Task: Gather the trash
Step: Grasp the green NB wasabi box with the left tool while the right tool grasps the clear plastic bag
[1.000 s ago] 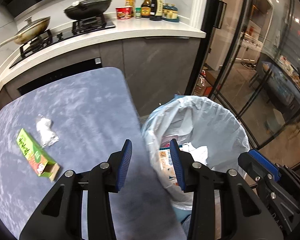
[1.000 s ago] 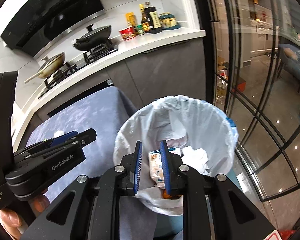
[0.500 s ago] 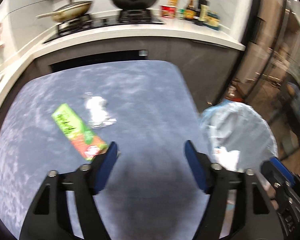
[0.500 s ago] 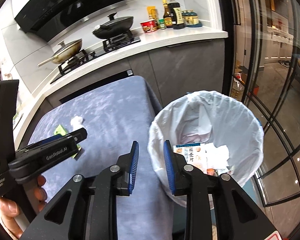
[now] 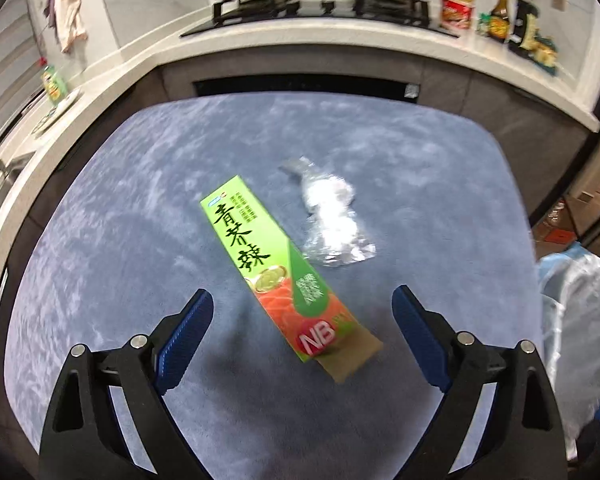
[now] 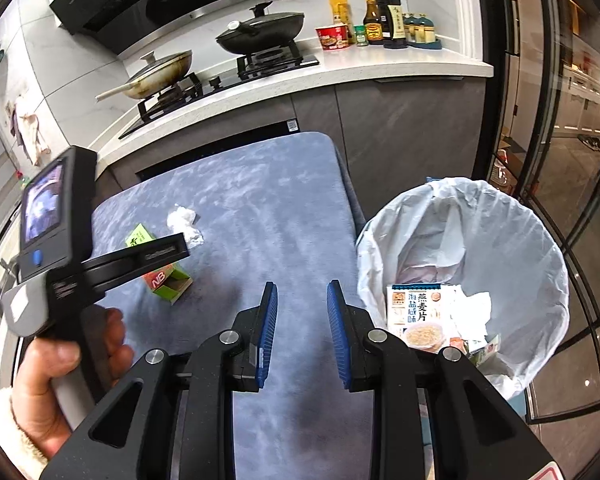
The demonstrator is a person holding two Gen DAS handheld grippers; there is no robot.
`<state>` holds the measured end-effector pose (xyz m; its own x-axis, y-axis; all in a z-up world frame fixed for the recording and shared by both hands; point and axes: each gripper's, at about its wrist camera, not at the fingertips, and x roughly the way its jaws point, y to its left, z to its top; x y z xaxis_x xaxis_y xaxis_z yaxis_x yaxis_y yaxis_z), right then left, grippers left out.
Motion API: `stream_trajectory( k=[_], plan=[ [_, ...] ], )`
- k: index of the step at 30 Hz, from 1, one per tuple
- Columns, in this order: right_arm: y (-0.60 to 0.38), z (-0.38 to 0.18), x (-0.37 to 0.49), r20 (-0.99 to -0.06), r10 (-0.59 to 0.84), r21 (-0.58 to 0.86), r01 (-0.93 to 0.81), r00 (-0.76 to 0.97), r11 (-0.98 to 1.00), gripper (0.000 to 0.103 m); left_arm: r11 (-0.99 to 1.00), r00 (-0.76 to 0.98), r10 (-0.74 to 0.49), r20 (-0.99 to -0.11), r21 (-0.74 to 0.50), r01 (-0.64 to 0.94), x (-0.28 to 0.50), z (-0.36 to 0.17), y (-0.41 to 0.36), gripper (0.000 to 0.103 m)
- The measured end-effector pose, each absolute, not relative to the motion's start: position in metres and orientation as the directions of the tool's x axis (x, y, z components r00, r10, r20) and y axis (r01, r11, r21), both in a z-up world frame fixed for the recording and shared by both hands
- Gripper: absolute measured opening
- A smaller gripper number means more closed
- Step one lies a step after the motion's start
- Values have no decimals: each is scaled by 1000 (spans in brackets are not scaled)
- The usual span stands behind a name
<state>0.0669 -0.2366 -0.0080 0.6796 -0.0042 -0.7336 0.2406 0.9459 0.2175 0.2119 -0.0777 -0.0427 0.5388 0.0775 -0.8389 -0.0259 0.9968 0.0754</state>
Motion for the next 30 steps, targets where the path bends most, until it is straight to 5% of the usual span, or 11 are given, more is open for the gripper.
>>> stream_trajectory(
  k=[8, 12, 18, 30],
  plan=[
    [-231, -15, 82, -747, 14, 216, 222, 665, 951, 26, 997, 485, 80, -871, 61, -55, 230, -68, -73, 86],
    [-227, -18, 88, -753, 24, 215, 211, 657, 954, 26, 999, 450, 26, -893, 12, -34, 232, -78, -67, 62],
    [-219, -23, 98, -760, 44, 217, 189, 649, 958, 26, 999, 443, -40, -896, -49, -9, 222, -79, -49, 45],
    [-163, -28, 150, -758, 133, 218, 57, 638, 974, 26, 996, 471, -70, -879, -85, -11, 194, -66, 16, 39]
  ],
)
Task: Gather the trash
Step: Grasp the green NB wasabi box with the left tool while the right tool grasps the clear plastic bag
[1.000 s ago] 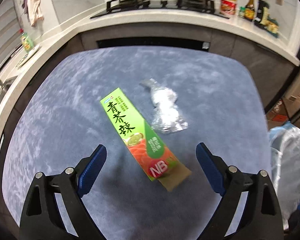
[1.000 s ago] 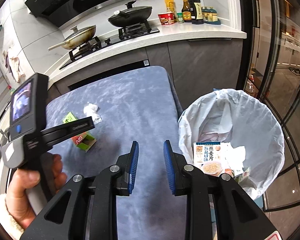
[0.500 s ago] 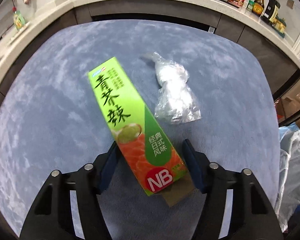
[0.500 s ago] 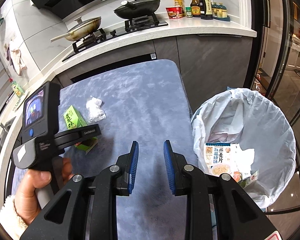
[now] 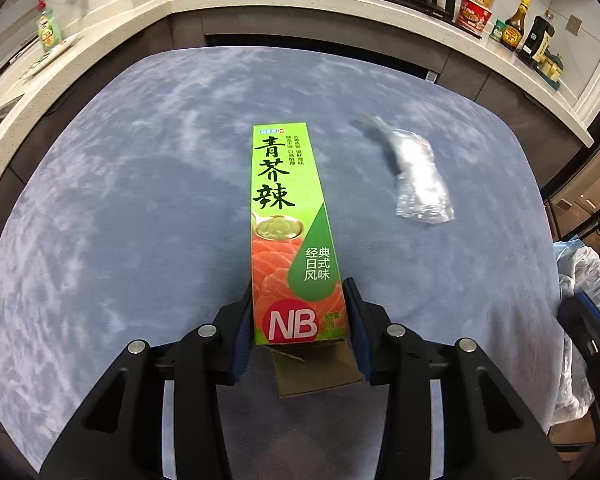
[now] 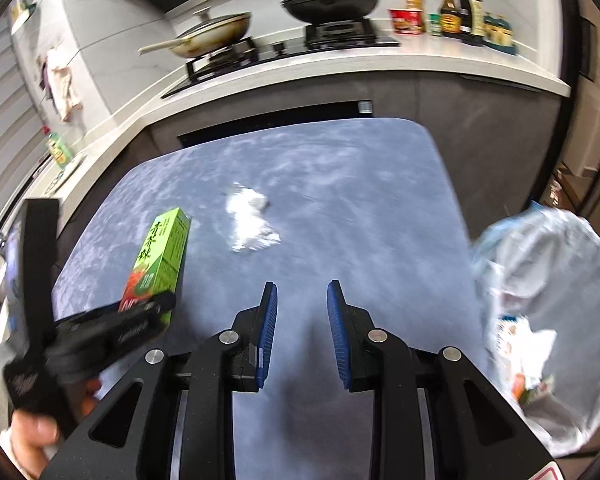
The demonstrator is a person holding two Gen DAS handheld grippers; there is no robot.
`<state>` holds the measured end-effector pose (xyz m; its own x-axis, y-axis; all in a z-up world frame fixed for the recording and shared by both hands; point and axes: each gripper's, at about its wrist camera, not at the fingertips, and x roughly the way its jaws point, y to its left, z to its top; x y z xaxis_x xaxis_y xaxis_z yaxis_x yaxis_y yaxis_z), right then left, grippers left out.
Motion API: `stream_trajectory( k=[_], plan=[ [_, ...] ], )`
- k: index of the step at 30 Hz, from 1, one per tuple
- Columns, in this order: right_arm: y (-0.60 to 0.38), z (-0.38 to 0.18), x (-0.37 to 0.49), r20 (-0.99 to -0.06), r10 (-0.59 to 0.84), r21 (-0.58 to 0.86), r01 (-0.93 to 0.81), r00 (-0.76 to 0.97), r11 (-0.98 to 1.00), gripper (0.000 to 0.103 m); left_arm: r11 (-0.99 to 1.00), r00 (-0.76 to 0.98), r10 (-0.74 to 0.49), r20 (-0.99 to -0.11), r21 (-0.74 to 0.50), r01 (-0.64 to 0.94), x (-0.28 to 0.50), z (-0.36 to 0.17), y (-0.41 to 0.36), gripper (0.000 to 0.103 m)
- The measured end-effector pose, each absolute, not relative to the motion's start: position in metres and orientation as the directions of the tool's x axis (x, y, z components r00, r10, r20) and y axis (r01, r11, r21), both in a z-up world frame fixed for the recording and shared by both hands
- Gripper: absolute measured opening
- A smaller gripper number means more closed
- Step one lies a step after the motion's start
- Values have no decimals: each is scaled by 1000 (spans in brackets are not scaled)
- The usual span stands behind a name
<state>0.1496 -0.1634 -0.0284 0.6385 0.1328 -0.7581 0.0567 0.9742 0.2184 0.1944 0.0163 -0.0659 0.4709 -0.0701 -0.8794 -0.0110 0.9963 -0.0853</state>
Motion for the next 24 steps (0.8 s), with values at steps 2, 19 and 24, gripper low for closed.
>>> stream_trajectory(
  k=[2, 19, 24],
  plan=[
    [-152, -33, 165, -757, 159, 233, 35, 634, 972, 26, 997, 479, -69, -875, -83, -8, 191, -63, 24, 39],
    [-107, -74, 248, -795, 170, 216, 10, 583, 976, 24, 993, 468, -119, -876, -112, 43, 176, -65, 51, 39],
    [-108, -83, 251, -808, 161, 207, 17, 567, 978, 5, 991, 468, -133, -874, -120, 58, 172, -63, 50, 39]
  ],
)
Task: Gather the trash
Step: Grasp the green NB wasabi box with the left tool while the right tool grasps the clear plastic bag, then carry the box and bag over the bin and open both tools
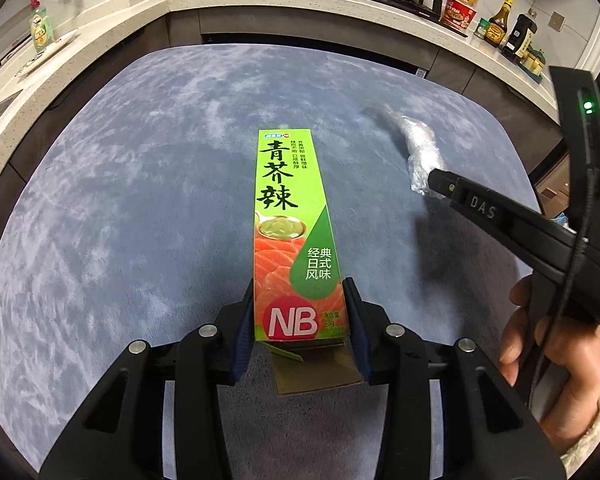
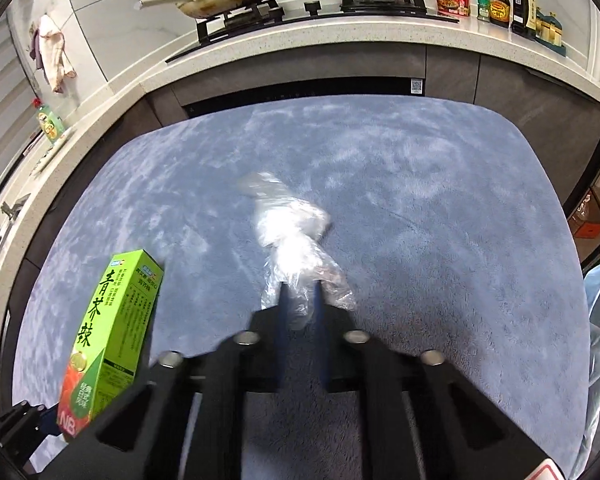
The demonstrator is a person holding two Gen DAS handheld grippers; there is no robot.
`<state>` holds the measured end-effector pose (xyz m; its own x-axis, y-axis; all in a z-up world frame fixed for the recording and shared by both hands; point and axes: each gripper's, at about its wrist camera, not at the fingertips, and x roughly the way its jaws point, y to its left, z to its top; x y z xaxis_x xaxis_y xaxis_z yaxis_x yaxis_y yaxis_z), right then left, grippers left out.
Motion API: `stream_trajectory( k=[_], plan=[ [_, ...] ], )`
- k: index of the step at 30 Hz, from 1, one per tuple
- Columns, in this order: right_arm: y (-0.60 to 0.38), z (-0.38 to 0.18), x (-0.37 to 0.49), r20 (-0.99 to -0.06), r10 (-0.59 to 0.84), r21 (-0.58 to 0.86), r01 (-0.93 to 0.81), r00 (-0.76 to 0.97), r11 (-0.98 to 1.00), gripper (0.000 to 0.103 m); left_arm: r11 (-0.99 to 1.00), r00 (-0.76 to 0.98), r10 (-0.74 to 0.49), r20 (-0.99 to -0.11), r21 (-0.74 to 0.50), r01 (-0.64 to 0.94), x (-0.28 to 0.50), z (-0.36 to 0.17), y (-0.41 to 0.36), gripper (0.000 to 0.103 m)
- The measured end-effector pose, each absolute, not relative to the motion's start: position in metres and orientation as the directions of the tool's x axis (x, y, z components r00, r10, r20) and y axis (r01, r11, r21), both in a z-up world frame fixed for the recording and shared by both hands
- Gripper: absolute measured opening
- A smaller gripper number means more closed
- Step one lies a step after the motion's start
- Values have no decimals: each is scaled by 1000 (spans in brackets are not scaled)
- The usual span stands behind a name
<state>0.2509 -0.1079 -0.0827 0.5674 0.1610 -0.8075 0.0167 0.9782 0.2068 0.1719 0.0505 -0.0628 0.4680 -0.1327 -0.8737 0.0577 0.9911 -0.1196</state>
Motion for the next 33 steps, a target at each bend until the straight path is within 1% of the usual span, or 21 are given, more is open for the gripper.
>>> stream_trajectory(
  k=[6, 12, 17, 22, 33],
  plan=[
    [-116, -67, 234, -781, 164, 229, 32, 603, 973, 2, 990, 484, -141, -864, -118, 78, 162, -53, 45, 38],
    [-129, -39, 196, -748, 144, 219, 35, 648, 975, 2, 987, 507, -159, -847, -116, 115, 147, -36, 33, 37],
    [-152, -22, 156, -731, 122, 226, 70, 671, 972, 2, 980, 526, -185, -830, -117, 160, 130, -19, 17, 37],
    [-176, -13, 119, -726, 87, 222, 112, 682, 969, 2, 971, 539, -211, -815, -113, 209, 115, -5, -2, 37],
    [-216, -7, 44, -720, 62, 266, 193, 692, 945, 2, 935, 540, -279, -794, -97, 340, 73, 18, -54, 37]
  ],
)
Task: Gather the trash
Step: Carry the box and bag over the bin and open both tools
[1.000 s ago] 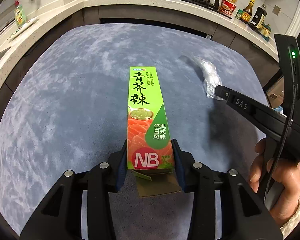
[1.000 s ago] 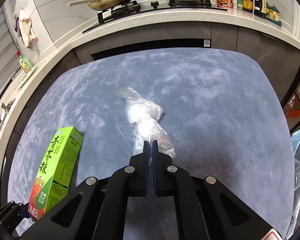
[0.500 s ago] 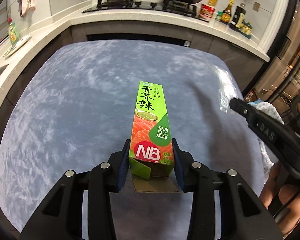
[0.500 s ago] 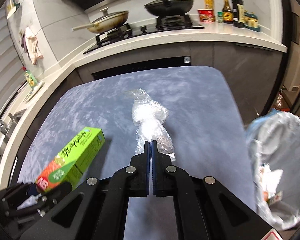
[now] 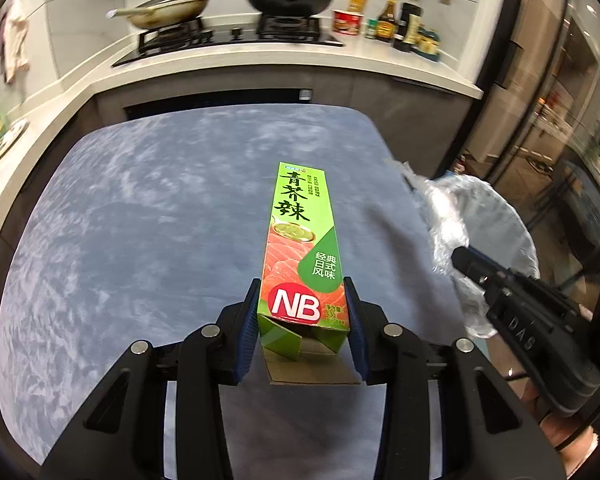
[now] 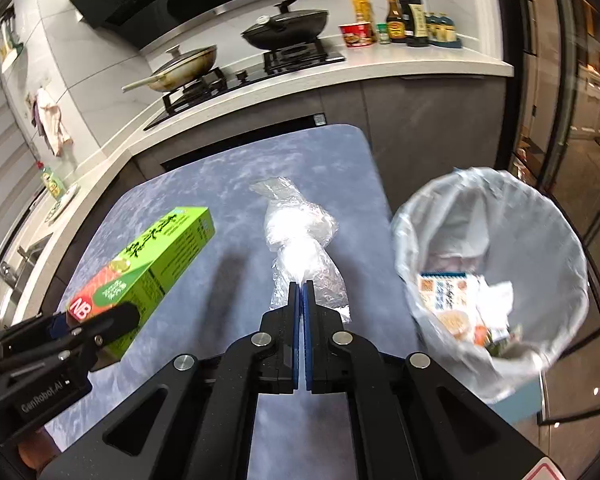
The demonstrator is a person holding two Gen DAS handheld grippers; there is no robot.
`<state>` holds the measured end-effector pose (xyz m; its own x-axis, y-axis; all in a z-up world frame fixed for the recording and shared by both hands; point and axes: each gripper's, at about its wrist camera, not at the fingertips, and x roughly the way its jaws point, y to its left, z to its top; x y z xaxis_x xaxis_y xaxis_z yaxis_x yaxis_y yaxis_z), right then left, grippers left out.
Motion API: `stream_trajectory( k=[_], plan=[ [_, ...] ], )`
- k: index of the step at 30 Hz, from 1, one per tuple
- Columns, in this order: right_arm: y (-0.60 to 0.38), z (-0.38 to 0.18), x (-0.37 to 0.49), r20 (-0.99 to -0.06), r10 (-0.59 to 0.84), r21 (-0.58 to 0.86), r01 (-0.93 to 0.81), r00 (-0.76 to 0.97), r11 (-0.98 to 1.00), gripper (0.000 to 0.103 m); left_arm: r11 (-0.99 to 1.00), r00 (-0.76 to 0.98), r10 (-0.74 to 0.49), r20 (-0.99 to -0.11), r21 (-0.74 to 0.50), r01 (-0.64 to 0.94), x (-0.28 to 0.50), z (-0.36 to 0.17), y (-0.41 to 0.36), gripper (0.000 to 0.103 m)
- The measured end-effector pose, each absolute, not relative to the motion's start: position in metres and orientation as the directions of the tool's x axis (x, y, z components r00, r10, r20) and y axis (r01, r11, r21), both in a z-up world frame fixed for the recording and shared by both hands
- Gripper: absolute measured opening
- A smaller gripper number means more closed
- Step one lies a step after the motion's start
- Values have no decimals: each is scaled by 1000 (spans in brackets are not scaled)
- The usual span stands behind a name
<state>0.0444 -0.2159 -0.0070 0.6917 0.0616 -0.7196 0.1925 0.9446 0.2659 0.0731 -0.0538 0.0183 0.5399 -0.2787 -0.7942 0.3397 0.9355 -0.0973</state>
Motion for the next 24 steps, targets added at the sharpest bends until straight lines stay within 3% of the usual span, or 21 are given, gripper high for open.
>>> stream_trajectory(
  k=[12, 19, 21, 24],
  plan=[
    [-311, -10, -5, -742, -62, 283, 397, 667, 873, 2, 820, 470, -443, -764, -133, 557, 49, 48, -153, 37],
    [-364, -35, 6, -789, -87, 268, 468, 608, 842, 3, 754, 377, -475, -795, -147, 641, 66, 31, -228, 37],
    [-373, -41, 11, -794, -106, 257, 488, 598, 834, 9, 735, 336, -485, -807, -168, 657, 74, 20, -245, 38],
    [-386, -43, 6, -782, -130, 275, 524, 610, 806, 38, 756, 358, -455, -815, -141, 639, 81, 8, -260, 38]
  ],
)
